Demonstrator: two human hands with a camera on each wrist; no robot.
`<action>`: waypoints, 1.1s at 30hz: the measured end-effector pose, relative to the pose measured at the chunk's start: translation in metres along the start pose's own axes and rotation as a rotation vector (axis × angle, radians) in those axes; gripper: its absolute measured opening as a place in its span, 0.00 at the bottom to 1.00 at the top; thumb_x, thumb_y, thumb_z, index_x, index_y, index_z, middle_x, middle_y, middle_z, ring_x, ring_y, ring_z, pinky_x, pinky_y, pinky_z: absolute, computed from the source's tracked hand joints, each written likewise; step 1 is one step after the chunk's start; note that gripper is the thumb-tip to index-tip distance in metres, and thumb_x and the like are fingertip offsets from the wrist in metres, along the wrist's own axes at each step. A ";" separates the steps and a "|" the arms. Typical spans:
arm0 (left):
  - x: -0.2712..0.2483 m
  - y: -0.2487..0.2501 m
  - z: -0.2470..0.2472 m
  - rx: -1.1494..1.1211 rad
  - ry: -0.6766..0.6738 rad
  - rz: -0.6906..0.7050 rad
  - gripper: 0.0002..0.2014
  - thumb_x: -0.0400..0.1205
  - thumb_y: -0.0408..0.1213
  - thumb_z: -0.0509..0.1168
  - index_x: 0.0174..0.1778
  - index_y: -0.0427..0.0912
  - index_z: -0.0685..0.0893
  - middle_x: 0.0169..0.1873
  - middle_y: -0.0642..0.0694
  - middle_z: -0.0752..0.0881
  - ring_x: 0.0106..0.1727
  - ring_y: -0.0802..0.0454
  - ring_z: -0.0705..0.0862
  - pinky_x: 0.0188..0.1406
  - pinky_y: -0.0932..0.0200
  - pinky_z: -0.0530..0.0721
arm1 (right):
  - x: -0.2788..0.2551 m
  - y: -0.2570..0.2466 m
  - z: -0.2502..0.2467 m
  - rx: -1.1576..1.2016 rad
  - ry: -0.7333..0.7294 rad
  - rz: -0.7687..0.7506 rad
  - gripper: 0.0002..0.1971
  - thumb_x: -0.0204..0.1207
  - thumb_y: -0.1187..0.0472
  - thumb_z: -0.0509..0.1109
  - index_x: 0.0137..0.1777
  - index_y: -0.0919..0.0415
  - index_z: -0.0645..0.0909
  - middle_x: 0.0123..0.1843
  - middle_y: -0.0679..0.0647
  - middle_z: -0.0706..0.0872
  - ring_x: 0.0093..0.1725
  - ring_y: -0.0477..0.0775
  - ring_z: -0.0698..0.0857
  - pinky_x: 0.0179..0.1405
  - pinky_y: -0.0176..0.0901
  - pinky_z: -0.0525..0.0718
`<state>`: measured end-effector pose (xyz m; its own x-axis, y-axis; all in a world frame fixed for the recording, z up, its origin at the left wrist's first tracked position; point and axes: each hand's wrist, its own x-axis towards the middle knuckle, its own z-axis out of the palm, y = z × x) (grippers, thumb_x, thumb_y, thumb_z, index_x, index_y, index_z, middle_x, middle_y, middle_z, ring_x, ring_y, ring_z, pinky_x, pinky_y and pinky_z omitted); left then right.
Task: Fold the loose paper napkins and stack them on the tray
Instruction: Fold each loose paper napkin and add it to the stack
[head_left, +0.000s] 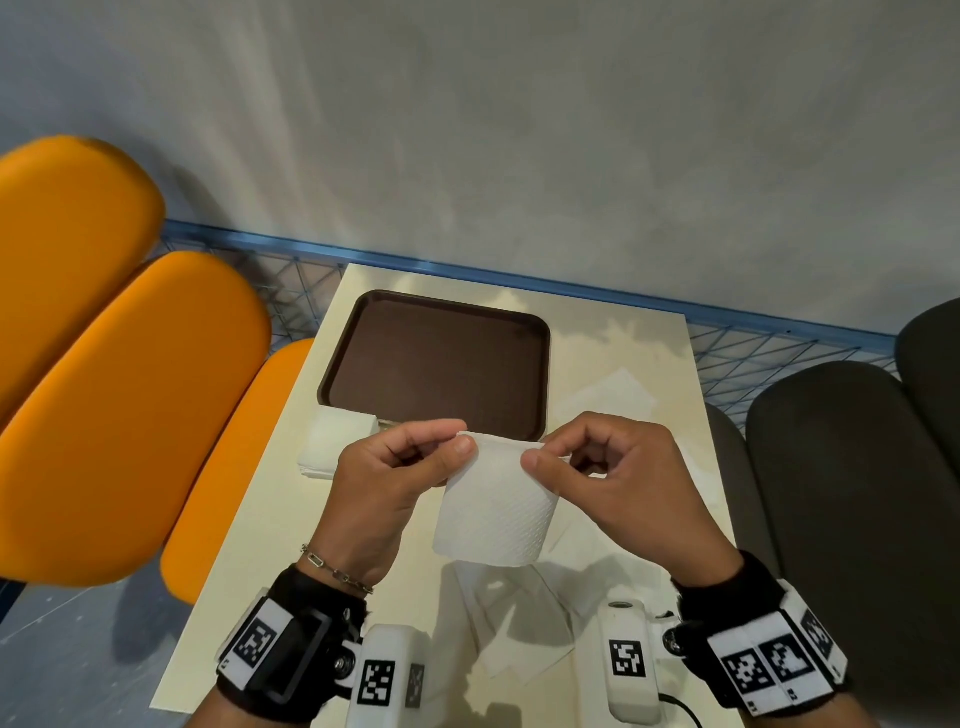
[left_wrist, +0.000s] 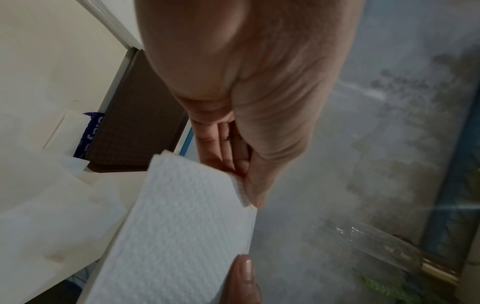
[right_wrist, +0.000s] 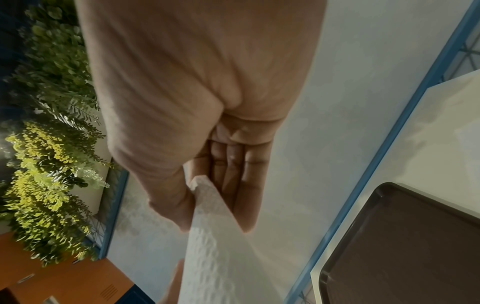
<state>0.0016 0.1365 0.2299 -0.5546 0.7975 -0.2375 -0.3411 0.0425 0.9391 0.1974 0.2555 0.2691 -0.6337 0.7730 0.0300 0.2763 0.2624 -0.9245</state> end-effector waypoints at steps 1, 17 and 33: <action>0.000 0.000 0.000 0.006 0.001 0.001 0.17 0.66 0.45 0.81 0.51 0.47 0.96 0.48 0.38 0.94 0.49 0.46 0.92 0.44 0.62 0.90 | 0.001 0.000 0.000 0.000 0.000 0.002 0.07 0.75 0.57 0.86 0.39 0.53 0.92 0.40 0.49 0.95 0.34 0.48 0.88 0.40 0.37 0.85; 0.007 -0.006 0.002 0.082 -0.009 0.000 0.12 0.76 0.41 0.76 0.50 0.38 0.93 0.43 0.44 0.93 0.42 0.55 0.88 0.39 0.64 0.87 | 0.009 0.001 -0.014 -0.060 -0.031 0.032 0.06 0.71 0.53 0.88 0.41 0.50 0.93 0.39 0.50 0.94 0.36 0.56 0.91 0.44 0.53 0.93; 0.002 -0.013 0.009 0.322 0.011 0.196 0.01 0.86 0.36 0.71 0.51 0.45 0.88 0.41 0.45 0.89 0.43 0.59 0.86 0.43 0.63 0.86 | 0.010 0.027 0.004 0.193 0.013 0.152 0.12 0.74 0.60 0.87 0.54 0.50 0.93 0.43 0.57 0.93 0.39 0.51 0.87 0.48 0.43 0.88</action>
<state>0.0114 0.1427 0.2195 -0.5942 0.8030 -0.0463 0.0273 0.0777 0.9966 0.1960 0.2678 0.2424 -0.5859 0.8027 -0.1114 0.2237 0.0282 -0.9742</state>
